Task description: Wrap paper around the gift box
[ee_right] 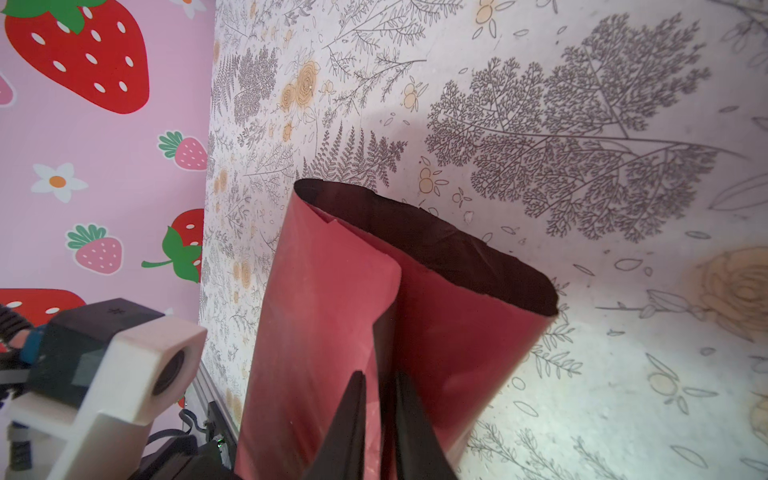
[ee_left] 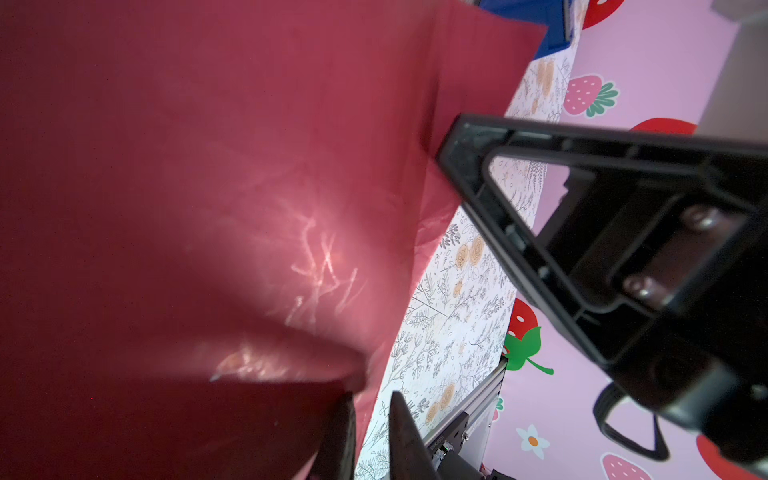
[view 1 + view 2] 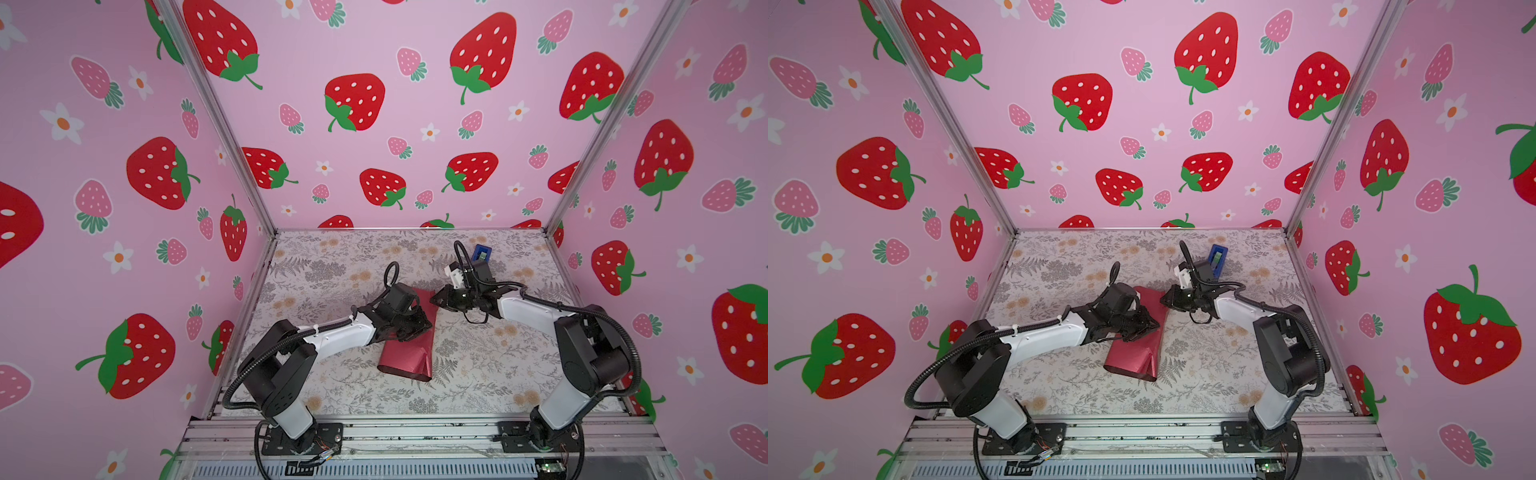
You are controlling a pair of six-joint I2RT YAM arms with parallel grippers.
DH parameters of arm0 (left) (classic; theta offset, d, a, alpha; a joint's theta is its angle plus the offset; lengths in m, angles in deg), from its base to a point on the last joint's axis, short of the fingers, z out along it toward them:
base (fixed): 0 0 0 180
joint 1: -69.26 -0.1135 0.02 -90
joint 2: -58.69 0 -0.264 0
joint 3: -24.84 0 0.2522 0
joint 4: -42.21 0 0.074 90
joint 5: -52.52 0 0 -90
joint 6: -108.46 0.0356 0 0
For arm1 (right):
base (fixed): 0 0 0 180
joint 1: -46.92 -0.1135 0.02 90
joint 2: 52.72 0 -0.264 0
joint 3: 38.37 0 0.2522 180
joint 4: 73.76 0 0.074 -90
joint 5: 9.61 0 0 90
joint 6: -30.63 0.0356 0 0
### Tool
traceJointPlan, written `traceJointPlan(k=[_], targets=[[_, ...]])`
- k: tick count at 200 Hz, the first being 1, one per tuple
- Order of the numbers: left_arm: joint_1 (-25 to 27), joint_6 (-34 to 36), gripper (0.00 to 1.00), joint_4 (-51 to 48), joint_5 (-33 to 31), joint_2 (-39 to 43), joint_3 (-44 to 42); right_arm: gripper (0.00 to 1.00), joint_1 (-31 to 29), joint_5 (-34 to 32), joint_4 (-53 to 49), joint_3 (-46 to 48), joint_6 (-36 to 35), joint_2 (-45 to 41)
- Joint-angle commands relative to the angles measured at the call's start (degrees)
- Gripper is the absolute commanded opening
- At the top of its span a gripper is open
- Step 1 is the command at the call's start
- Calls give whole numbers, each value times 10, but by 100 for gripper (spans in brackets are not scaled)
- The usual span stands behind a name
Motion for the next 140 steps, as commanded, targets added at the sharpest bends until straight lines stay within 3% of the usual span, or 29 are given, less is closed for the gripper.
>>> traceJointPlan(k=[1,14,38,74,140], targets=[[-4,-7,19,-63,-11,-9,-12,18,1,7,-4,-10,-6,13],[-4,-7,19,-62,-11,-9,-12,17,1,7,-6,-12,-8,18],[-3,-8,19,-62,-12,-7,-12,0,2,9,-7,-15,-12,18],[-3,-10,20,-62,-18,0,-17,0,2,-36,-45,-32,-30,4],[-4,-12,21,-64,-19,6,-15,0,9,-58,-73,-58,-47,16]])
